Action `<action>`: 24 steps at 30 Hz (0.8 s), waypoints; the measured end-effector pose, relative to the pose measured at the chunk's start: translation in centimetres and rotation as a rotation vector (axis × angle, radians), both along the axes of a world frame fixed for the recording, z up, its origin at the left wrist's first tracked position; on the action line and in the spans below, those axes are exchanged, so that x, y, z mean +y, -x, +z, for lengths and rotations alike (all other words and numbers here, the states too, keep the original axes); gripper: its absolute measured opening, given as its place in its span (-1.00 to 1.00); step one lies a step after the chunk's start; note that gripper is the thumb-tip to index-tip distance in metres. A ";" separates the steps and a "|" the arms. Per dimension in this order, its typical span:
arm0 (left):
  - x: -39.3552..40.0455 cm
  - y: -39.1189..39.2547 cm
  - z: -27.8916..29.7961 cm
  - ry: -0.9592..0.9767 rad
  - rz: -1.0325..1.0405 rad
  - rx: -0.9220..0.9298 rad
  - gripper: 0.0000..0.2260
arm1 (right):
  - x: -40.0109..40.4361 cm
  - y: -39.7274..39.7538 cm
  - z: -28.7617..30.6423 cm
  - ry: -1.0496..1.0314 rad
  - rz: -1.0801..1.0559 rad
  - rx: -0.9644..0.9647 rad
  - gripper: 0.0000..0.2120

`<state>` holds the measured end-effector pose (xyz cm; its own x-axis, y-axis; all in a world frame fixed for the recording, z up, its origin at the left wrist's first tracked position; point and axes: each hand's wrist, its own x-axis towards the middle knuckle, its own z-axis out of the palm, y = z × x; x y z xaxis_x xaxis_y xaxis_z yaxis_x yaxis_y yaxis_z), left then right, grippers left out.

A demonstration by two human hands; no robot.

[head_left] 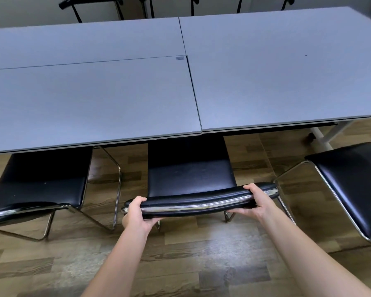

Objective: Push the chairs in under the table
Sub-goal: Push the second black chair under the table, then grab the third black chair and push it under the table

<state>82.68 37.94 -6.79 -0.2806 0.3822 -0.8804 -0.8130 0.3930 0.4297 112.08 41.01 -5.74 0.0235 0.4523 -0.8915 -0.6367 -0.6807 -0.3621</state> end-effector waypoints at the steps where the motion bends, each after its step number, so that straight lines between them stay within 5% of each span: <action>1: 0.0 0.0 0.0 0.007 0.001 0.003 -0.79 | 0.0 0.0 -0.1 0.001 -0.001 0.009 -0.89; 9: 0.4 0.1 0.1 -0.002 -0.016 -0.019 -0.71 | 0.4 0.2 -0.1 -0.018 0.020 0.010 -0.83; 14: -1.2 -0.7 -0.1 -0.097 -0.057 -0.036 -0.42 | -2.5 0.0 0.6 -0.046 -0.007 -0.058 -0.27; 24: -9.1 -25.4 3.3 -0.126 -0.649 -0.068 -0.34 | -16.9 -19.8 5.7 -0.075 -0.182 -0.168 -0.18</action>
<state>108.09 28.86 -3.46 0.0960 0.5559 -0.8257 -0.4551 0.7622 0.4602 131.90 24.11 -0.05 0.2555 0.4920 -0.8323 -0.6732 -0.5273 -0.5184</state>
